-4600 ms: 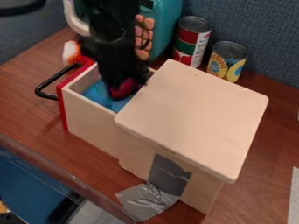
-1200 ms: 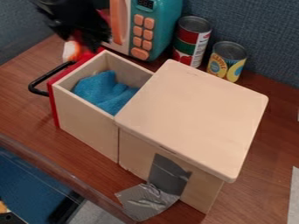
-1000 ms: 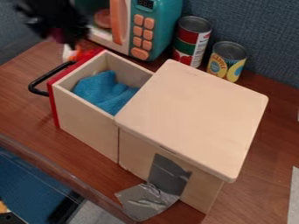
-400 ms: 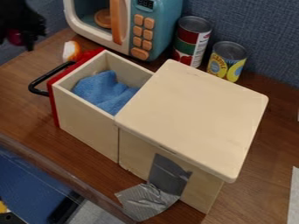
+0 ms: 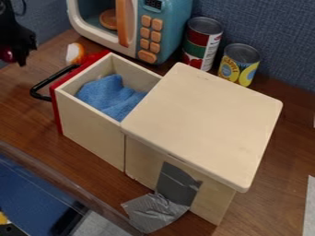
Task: Take the thing out of the drawer and put it on the left side of the table
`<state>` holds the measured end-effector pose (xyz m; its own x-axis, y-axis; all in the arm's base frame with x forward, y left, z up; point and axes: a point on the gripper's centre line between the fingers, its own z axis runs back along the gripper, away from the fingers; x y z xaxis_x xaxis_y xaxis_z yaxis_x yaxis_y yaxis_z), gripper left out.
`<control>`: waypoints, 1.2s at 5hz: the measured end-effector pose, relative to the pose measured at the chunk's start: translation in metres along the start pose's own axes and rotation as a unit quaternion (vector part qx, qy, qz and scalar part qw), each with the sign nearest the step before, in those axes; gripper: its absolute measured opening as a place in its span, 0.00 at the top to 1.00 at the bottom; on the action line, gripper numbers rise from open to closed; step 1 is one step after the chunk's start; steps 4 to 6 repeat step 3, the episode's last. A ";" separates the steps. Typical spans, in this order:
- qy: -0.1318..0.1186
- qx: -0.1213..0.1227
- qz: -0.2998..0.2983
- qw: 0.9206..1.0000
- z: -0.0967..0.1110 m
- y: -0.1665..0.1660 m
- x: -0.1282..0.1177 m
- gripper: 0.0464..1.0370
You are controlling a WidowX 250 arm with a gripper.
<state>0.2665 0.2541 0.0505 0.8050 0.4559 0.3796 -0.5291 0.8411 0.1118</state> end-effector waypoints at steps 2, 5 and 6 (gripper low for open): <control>0.049 -0.012 -0.080 0.996 -0.027 -0.035 -0.002 0.29; 0.059 -0.019 -0.095 0.994 -0.027 -0.046 -0.008 0.05; 0.059 -0.019 -0.095 0.994 -0.027 -0.046 -0.008 0.05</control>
